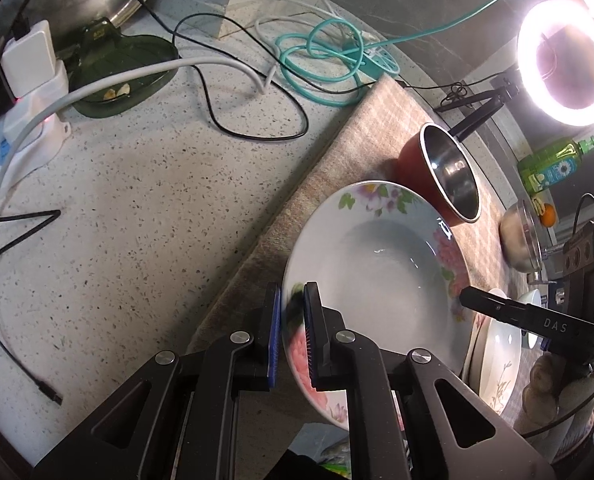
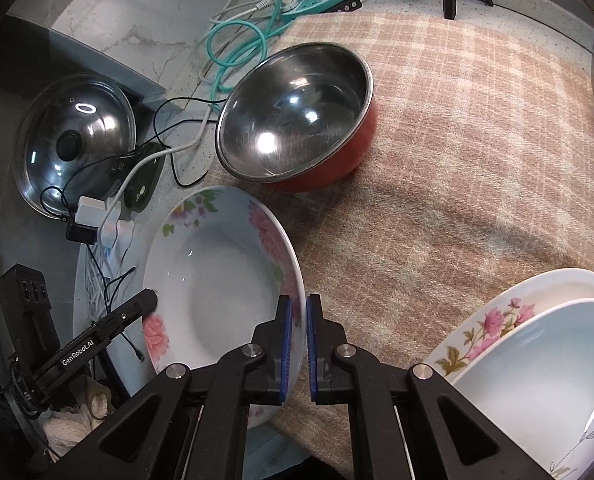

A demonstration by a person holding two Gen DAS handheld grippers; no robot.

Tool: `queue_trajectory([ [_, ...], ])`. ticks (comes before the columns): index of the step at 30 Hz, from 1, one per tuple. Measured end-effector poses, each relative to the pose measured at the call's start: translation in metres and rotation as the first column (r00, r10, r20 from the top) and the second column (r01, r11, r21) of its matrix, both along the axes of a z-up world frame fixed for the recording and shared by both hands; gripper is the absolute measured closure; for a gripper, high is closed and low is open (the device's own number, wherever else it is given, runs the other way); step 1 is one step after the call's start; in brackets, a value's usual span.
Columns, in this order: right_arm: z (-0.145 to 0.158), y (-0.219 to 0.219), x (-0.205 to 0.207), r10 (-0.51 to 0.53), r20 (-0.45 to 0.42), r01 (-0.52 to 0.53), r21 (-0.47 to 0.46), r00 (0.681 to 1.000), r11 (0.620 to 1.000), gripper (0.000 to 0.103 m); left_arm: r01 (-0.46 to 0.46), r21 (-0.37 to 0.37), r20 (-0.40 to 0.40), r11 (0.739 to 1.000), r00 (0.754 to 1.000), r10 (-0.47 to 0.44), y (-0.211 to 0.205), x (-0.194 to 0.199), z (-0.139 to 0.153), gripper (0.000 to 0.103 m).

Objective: Organize plates and bowls
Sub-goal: 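Close the right tool on the rose plate's rim and lift it, then carry the rose plate with the right tool over the plate stack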

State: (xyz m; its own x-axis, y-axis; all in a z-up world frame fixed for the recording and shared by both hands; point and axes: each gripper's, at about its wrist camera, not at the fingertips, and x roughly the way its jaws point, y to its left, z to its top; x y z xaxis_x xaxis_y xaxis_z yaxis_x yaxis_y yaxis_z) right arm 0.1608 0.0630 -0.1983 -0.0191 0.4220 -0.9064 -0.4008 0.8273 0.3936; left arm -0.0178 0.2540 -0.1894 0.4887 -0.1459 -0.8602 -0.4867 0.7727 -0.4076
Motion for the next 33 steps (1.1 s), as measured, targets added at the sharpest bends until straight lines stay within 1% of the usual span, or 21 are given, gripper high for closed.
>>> queue_trajectory([
  [8,0.027,-0.029,-0.003,-0.032,0.025,0.031,0.039,0.999,0.999,0.097,0.033,0.020,0.048,0.999,0.998,-0.034,-0.022,0.005,0.029,0.094],
  [13,0.043,-0.057,-0.004,-0.069,0.043,0.067,0.052,0.997,0.996,0.097,0.082,0.027,0.079,0.996,0.993,-0.084,-0.044,0.015,0.042,0.094],
  [19,0.056,-0.103,-0.005,-0.133,0.055,0.130,0.056,0.990,0.990,0.097,0.152,0.020,0.103,0.988,0.983,-0.153,-0.076,0.031,0.048,0.094],
  [24,0.061,-0.146,-0.007,-0.197,0.060,0.193,0.054,0.979,0.980,0.097,0.222,0.008,0.109,0.975,0.969,-0.222,-0.109,0.043,0.048,0.094],
  [28,0.059,-0.178,-0.012,-0.244,0.062,0.241,0.046,0.968,0.969,0.097,0.260,0.001,0.101,0.966,0.961,-0.259,-0.135,0.052,0.044,0.094],
  [33,0.055,-0.204,-0.019,-0.286,0.056,0.284,0.034,0.957,0.958,0.097,0.298,-0.010,0.097,0.955,0.950,-0.295,-0.161,0.059,0.039,0.094],
])
